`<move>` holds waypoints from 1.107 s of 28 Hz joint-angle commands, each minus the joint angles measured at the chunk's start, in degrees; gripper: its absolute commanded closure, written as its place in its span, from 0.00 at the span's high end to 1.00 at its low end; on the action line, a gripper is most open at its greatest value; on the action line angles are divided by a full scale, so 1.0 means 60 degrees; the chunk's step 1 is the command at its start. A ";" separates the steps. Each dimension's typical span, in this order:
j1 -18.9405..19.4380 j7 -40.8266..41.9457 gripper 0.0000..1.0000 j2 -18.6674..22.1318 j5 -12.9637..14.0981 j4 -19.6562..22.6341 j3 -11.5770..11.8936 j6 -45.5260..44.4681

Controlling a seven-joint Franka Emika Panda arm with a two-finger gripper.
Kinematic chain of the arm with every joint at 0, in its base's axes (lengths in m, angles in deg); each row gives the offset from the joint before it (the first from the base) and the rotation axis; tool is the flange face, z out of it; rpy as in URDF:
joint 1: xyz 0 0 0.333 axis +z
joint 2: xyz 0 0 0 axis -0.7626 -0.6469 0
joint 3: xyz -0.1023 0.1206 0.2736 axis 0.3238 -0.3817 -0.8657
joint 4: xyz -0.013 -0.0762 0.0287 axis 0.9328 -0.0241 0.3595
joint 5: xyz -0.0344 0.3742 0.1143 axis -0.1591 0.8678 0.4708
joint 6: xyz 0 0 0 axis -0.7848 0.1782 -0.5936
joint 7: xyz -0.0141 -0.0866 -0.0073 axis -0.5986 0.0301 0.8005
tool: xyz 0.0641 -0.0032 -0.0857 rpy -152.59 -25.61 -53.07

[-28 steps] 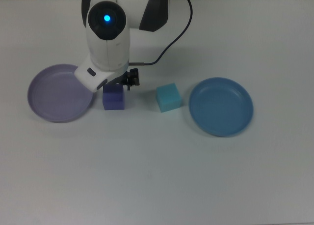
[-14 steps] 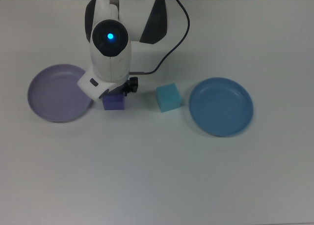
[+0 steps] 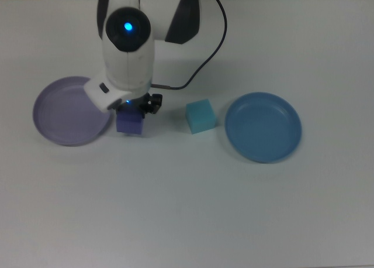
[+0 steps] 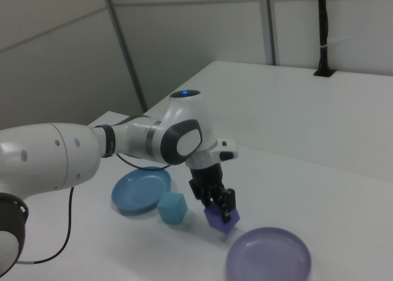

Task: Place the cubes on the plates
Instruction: 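Carry the purple cube over the lavender plate and lower it, then release the purple cube and move the gripper above the teal cube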

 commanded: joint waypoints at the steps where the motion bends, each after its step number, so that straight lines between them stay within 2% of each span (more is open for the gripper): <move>1: -0.0538 0.0018 0.00 0.0686 0.0192 0.0227 0.0047 -0.0142; 12: -0.2105 0.1131 0.00 0.0511 0.0192 0.0242 0.0047 -0.0056; 15: -0.2297 0.1220 0.00 0.0321 0.0178 0.0227 0.0047 -0.0026; 16: -0.2312 0.1235 0.07 0.0291 0.0134 0.0227 0.0047 0.0003; 17: -0.2312 0.1264 0.57 0.0175 0.0076 0.0241 0.0061 0.0047; 18: -0.2297 0.1249 1.00 0.0116 0.0061 0.0242 0.0047 0.0047; 31: -0.2253 0.1235 1.00 0.0144 -0.0028 0.0227 0.0062 0.0018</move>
